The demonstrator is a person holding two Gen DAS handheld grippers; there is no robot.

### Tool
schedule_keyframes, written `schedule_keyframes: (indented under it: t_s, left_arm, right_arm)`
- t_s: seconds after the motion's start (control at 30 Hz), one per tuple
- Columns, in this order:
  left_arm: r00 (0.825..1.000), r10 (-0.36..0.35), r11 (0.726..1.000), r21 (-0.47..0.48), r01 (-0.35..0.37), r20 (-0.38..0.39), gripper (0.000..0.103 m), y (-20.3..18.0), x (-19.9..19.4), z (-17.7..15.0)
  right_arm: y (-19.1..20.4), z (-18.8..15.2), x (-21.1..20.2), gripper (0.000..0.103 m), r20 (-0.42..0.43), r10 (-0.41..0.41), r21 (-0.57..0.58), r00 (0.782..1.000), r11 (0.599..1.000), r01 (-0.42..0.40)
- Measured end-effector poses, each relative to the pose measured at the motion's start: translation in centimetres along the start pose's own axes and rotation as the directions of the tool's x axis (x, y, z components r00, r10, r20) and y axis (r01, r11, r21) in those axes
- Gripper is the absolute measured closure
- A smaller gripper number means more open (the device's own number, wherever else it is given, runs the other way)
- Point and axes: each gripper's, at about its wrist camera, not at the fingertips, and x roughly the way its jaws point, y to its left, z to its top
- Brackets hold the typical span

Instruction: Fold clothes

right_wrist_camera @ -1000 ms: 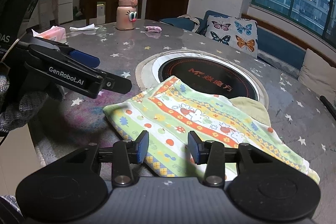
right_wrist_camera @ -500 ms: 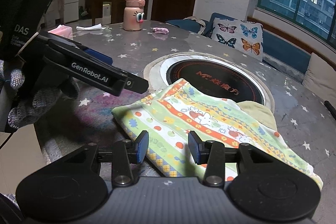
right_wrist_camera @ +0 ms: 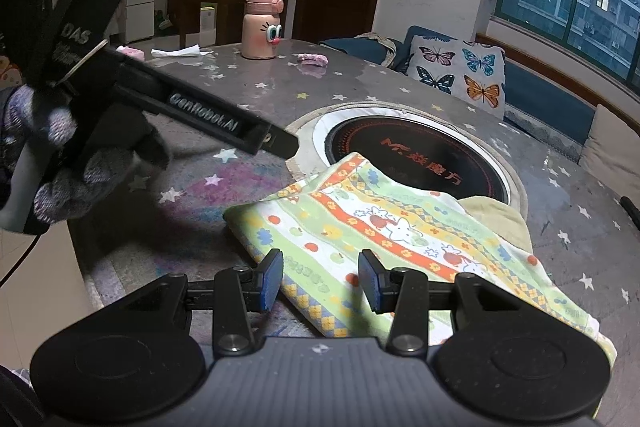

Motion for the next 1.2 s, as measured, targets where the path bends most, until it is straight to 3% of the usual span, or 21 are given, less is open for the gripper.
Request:
schedule_keyframes:
  t_s: [0.37,0.57,0.77,0.93,1.2]
  left_arm:
    - [0.999,0.009,0.998,-0.060,-0.011,-0.042,0.000,1.2,1.0,1.2]
    - [0.996,-0.046,0.990,-0.137,0.035,-0.077,0.000,1.9,1.5,1.7]
    - [0.984,-0.136,0.973,-0.203,0.111,-0.115,0.001,1.6,2.3,1.6]
    - [0.970,-0.193,0.958,-0.243,0.154,-0.147,0.003,1.2,3.1,1.6]
    - [0.935,-0.291,0.913,-0.349,0.209,-0.201,0.010,0.8,4.4,1.7]
  right_arm:
    - [1.7,0.8,1.2,0.061,-0.007,0.046,-0.052,0.999,0.998,-0.047]
    - [3.6,1.4,2.8,0.061,-0.019,0.062,-0.129,0.998,0.990,-0.064]
    - [5.6,1.6,4.4,0.064,-0.028,0.022,-0.208,0.999,0.978,-0.028]
    - [5.3,2.0,4.7,0.087,-0.032,0.012,-0.181,0.999,0.983,-0.018]
    - [2.6,3.4,2.2,0.092,0.022,0.076,-0.024,0.997,0.997,-0.076]
